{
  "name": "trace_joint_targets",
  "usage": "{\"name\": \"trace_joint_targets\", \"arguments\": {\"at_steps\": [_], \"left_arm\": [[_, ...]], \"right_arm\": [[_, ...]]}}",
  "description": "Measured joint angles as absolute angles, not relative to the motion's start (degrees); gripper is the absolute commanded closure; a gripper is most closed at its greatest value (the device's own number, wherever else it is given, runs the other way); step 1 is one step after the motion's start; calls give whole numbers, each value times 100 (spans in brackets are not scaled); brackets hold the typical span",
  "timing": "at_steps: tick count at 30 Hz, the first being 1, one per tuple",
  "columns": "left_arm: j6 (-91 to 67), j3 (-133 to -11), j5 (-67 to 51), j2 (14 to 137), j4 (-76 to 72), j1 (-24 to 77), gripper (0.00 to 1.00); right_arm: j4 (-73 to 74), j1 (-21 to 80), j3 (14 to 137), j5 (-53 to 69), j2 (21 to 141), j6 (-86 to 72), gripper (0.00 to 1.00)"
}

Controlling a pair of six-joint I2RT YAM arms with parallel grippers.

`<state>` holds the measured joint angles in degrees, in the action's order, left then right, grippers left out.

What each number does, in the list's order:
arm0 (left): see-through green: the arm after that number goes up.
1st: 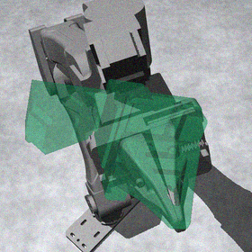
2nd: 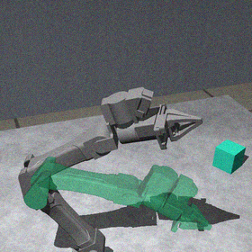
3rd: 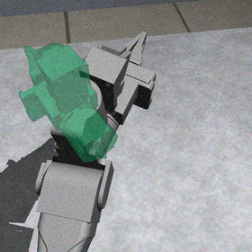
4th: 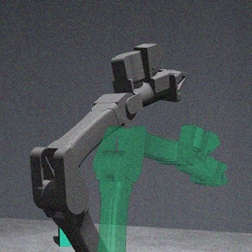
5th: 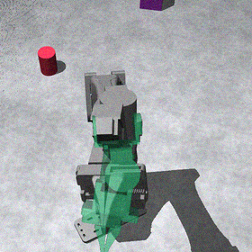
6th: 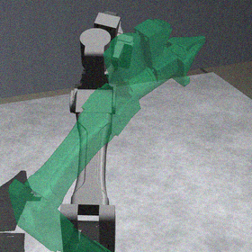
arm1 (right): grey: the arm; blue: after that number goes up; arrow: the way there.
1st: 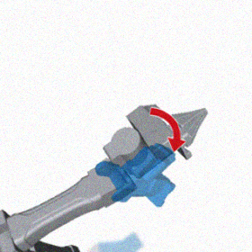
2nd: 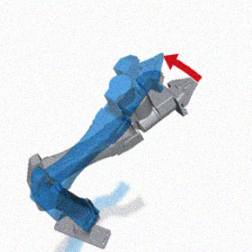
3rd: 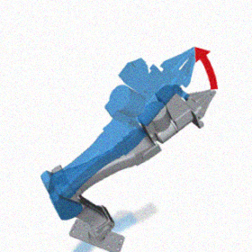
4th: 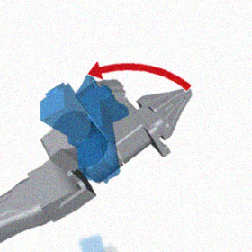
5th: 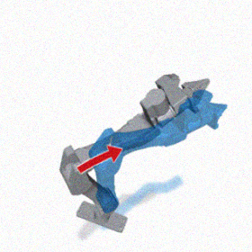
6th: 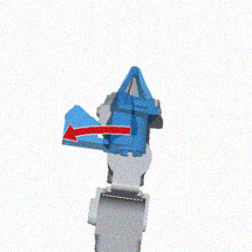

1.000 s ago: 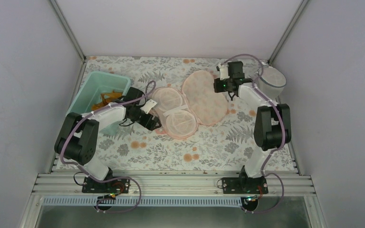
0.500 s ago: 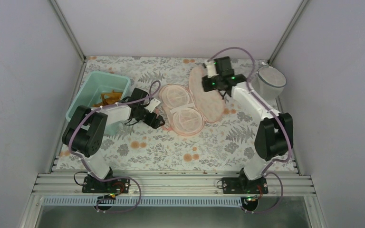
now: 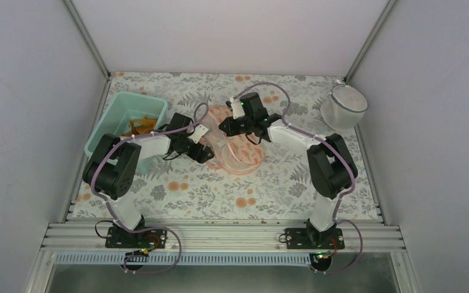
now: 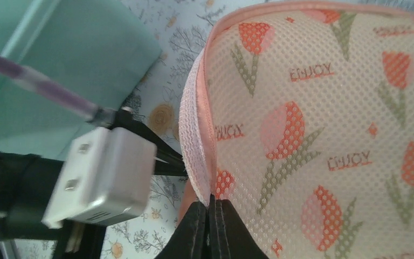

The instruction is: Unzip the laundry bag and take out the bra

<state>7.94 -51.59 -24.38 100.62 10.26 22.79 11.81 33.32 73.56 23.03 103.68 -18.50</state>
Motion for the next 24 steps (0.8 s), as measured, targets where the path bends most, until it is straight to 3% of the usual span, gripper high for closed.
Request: {"name": "trace_joint_targets", "arguments": {"at_steps": [5, 8, 9, 11, 12, 13, 18, 24], "left_arm": [[875, -5242, -2397, 10060, 1192, 2279, 8], [1000, -5430, -2377, 10060, 1476, 2279, 8], [1052, -5520, -2381, 10051, 1577, 2279, 8], [1164, -5649, -2410, 9990, 1739, 2279, 8], [1245, -5701, -2425, 9942, 1844, 2279, 8], [1319, -5758, -2447, 9885, 1968, 2276, 8], [1769, -6298, -2661, 9574, 2735, 2187, 8], [2171, -7365, -2834, 9174, 3489, 1754, 7]], "right_arm": [[714, 3332, 7216, 2596, 10912, -2156, 96], [565, 3332, 7172, 2740, 11085, -2263, 82], [528, 3332, 7140, 2788, 11098, -2287, 71], [499, 3332, 7113, 2853, 11100, -2359, 41], [471, 3332, 7113, 2880, 11100, -2362, 12], [449, 3332, 7113, 2899, 11098, -2375, 2], [591, 3317, 7124, 2788, 10940, -2191, 0], [923, 2897, 7089, 2298, 9813, -1791, 0]]}}
